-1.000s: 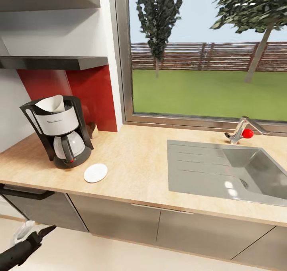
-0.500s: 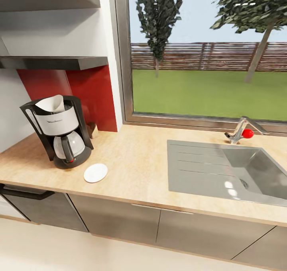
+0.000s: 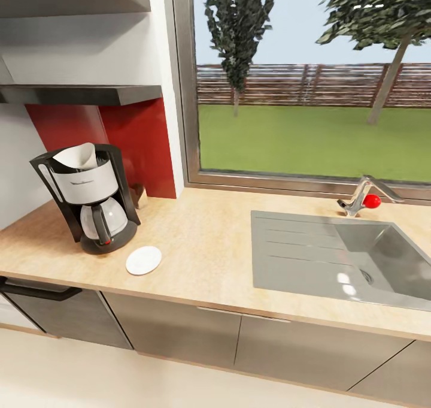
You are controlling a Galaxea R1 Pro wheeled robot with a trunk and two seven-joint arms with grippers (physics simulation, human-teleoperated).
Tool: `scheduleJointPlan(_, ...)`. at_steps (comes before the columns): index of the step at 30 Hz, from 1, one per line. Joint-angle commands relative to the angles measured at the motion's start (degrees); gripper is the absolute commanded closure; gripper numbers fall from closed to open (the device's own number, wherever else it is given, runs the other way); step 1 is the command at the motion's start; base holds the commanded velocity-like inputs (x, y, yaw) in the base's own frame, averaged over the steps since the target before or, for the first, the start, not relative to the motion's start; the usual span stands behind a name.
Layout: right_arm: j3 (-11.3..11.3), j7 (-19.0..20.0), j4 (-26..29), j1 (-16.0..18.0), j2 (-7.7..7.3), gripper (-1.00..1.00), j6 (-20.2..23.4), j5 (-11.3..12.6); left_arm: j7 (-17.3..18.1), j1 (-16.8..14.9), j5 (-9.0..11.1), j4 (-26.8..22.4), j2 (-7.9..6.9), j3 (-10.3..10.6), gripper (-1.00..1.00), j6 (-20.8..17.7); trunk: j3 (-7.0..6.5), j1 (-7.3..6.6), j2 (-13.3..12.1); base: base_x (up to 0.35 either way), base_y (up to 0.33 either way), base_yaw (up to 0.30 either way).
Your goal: Set up a coffee station on the kitchen countertop: keep the coffee maker on the countertop, move the bottle of coffee from the kitchen shelf to the counter next to the coffee maker, place a paper coffee filter on top of the coffee maker, put the saucer next to the coffee maker with the coffee cup on the saucer, and place the electric kettle next to the coffee maker.
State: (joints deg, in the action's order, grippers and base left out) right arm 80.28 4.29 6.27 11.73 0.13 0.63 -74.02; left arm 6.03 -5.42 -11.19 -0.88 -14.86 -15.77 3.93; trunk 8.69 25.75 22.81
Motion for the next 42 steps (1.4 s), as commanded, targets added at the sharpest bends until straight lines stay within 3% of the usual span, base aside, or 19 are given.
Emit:
scheduleJointPlan(1, 0.50, 0.37, 0.14, 0.05, 0.01, -1.00, 0.07, -0.43, 0.12, -0.04, -0.55, 0.08, 0.02, -0.49, -1.00, 0.20, 0.11, 0.03, 0.11, 0.000, 0.000, 0.000)
scheduleJointPlan(3, 0.51, 0.37, 0.09, 0.05, 0.03, -1.00, 0.07, -0.43, -0.01, -0.03, -0.51, 0.10, 0.91, -0.49, -1.00, 0.22, 0.11, 0.03, 0.11, 0.000, 0.000, 0.000)
scheduleJointPlan(4, 0.55, 0.19, 0.17, 0.05, 0.03, -1.00, 0.07, -0.37, -0.04, -0.03, -0.50, 0.01, 3.75, -0.58, -1.00, 0.34, 0.11, 0.03, 0.11, 0.000, 0.000, 0.000)
scheduleJointPlan(5, 0.55, 0.17, 0.20, 0.05, 0.01, -1.00, 0.07, -0.37, -0.05, -0.03, -0.50, -0.01, 4.27, -0.60, -1.00, 0.36, 0.11, 0.03, 0.11, 0.000, 0.000, 0.000)
scheduleJointPlan(8, 0.62, 0.14, 0.29, 0.05, -0.15, -1.00, 0.07, -0.34, -0.05, -0.03, -0.38, -0.29, 7.89, -0.69, -1.00, 0.44, 0.09, 0.03, 0.11, 0.000, 0.000, -0.071)
scheduleJointPlan(11, 0.61, 0.17, 0.28, 0.05, -0.18, -1.00, 0.07, -0.34, -0.05, -0.03, -0.34, -0.45, 10.58, -0.83, -1.00, 0.46, 0.03, 0.03, 0.11, 0.000, 0.000, -0.189)
scheduleJointPlan(14, 0.59, 0.18, 0.27, 0.05, -0.15, -1.00, 0.07, -0.34, -0.05, -0.03, -0.29, -0.50, 12.03, -0.90, -1.00, 0.46, -0.04, 0.03, 0.11, 0.000, 0.000, -0.234)
scheduleJointPlan(42, 0.32, 0.19, 0.16, 0.05, -0.14, -1.00, 0.07, -0.42, -0.05, -0.03, -0.44, -0.61, 12.44, -0.62, -1.00, 0.47, -0.20, 0.03, 0.11, 0.000, 0.000, -0.258)
